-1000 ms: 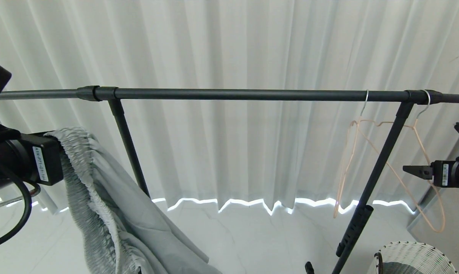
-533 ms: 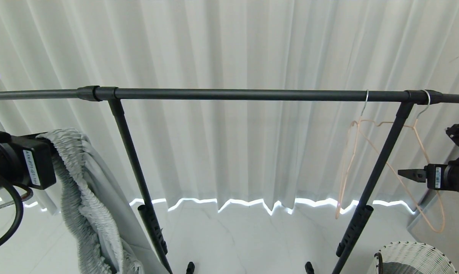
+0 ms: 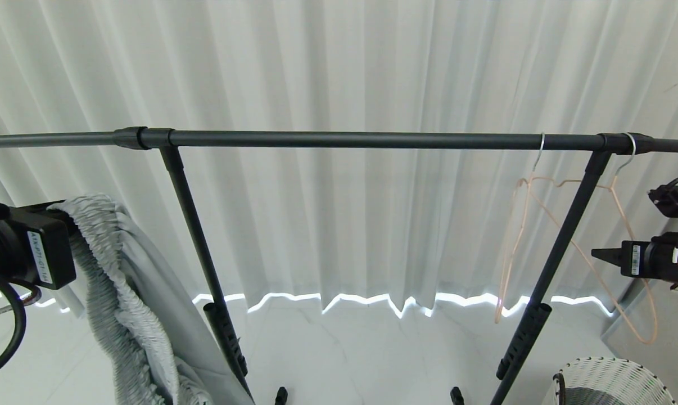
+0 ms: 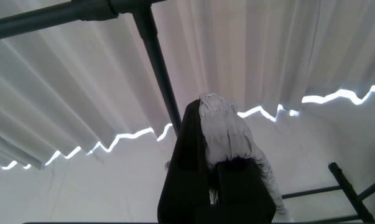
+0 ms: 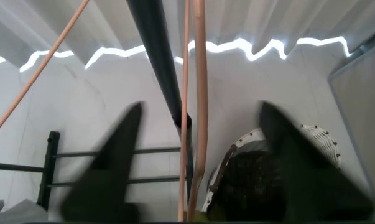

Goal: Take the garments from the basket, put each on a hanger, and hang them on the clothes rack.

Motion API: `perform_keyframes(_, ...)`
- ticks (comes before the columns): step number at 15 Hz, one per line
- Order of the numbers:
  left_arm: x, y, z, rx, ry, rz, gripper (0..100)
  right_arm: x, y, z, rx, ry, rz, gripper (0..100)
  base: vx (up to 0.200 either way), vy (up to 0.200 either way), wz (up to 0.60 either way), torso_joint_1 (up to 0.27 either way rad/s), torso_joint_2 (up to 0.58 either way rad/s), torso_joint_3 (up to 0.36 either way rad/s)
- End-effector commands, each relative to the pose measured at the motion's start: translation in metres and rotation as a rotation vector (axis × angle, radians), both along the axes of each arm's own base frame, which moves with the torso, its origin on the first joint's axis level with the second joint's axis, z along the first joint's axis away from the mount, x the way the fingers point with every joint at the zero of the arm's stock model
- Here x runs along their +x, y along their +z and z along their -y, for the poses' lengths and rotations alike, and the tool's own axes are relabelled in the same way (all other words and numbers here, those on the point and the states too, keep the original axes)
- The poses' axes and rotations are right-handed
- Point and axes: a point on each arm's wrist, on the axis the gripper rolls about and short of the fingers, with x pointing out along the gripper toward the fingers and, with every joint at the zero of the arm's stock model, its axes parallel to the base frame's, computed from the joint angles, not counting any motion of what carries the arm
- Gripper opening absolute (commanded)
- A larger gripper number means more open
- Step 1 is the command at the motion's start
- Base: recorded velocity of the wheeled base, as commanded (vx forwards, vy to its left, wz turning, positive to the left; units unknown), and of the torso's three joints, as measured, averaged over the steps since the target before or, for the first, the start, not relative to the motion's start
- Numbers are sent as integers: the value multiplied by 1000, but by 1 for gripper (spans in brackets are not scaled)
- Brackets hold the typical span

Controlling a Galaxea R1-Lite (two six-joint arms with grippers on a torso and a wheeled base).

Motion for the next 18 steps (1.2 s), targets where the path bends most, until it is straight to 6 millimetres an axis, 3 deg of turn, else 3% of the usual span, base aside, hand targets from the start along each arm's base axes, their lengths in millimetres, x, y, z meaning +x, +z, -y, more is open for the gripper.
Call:
perform_keyframes(1,0,0,0,0,0,0,0,3,-3,0,1,1,-9,0,0,0,0,0,0,0)
perform_keyframes(9,1,-1,0,1,0,-4,0,-2,5,0,4,-5,19,0,0,0,0,0,0,0)
perform_keyframes(14,2,-1,1,4,-1,-8,0,-19,25,-1,-24,-39,93,0,0,0,0,0,0,0)
perform_keyframes(18,2,-1,1,4,0,-8,0,-33,26,0,-46,-87,100,0,0,0,0,0,0,0)
